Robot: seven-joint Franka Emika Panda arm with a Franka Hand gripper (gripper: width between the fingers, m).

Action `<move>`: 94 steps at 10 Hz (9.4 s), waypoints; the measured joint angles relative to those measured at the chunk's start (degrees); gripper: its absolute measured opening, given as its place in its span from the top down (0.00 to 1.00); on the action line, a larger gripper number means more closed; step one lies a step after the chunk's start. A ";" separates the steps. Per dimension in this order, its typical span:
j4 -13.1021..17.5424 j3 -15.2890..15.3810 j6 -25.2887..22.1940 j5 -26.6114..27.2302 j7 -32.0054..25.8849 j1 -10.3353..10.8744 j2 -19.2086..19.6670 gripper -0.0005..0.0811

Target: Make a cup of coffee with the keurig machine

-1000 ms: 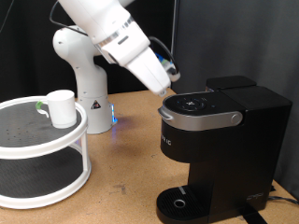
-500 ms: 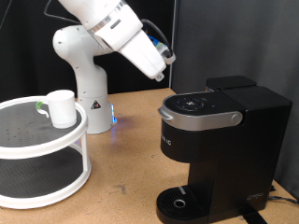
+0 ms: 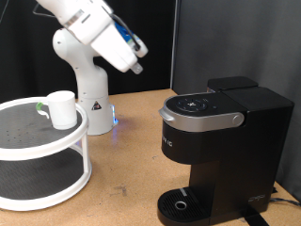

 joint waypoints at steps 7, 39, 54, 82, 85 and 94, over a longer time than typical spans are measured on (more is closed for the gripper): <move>-1.49 -2.77 -6.95 -5.93 -0.60 -5.41 -7.20 0.99; -13.62 -19.98 -7.18 -27.31 -19.91 -18.42 -13.50 0.73; -20.50 -23.36 -0.09 -25.75 -25.03 -15.28 -9.73 0.01; -22.05 -7.43 16.65 -11.51 2.56 -13.52 -16.30 0.91; -22.33 -4.83 23.66 -7.25 4.84 -8.51 -12.80 0.91; -24.47 -5.48 30.59 -1.54 2.11 -2.95 -3.86 0.91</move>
